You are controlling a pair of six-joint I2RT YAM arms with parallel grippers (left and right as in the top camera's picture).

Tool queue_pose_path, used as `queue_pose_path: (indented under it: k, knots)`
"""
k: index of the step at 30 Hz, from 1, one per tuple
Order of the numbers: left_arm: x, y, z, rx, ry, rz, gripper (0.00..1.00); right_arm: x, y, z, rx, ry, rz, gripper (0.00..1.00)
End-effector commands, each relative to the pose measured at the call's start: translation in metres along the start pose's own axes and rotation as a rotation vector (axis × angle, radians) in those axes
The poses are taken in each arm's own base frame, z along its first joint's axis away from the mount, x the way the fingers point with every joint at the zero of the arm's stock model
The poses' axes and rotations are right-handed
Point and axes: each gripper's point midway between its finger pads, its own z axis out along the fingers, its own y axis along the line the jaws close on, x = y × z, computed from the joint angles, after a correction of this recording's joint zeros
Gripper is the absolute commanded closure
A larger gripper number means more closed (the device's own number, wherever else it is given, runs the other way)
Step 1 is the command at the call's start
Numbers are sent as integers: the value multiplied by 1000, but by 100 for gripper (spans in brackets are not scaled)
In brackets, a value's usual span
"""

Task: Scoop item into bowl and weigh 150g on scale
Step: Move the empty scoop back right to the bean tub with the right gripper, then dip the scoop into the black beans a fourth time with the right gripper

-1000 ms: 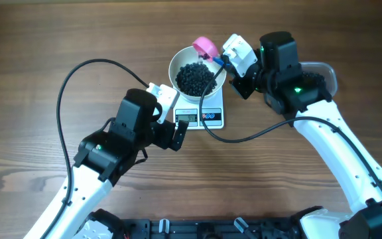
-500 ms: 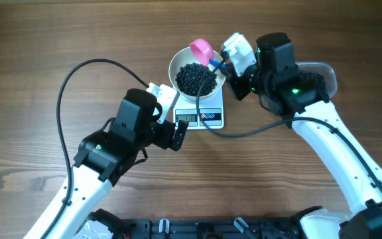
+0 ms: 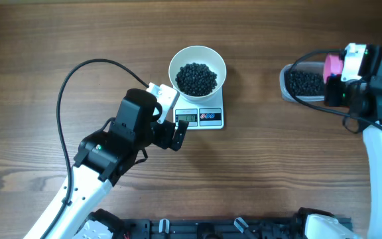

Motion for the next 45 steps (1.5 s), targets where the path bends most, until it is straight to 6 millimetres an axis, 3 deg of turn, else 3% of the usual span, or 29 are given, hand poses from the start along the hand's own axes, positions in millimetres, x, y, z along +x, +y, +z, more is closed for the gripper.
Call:
queue_pose_path:
  k: [1,6,11,14,19,21,28,32,41,45]
  knots:
    - [2,-4,1,18,6,19,0,4,9,17,-58,44,-57,96]
    - [2,-4,1,18,6,19,0,21,13,56,-81,166,-68,96]
    - [2,-4,1,18,6,19,0,24,3,75,-20,196,-74,96]
    - [2,-4,1,18,6,19,0,18,18,79,-110,166,-64,96]
    - [2,-4,1,18,6,18,0,26,36,93,-210,201,-54,96]
    - [2,-4,1,18,6,19,0,23,49,92,-283,182,-53,96]
    - [2,-4,1,18,6,19,0,27,58,87,-345,186,-102,96]
    - [2,-4,1,18,6,19,0,27,79,78,-483,160,-164,96]
    - [2,-4,1,18,6,19,0,29,65,69,-586,128,-95,96]
    - [2,-4,1,18,6,18,0,27,74,63,-664,104,-87,96]
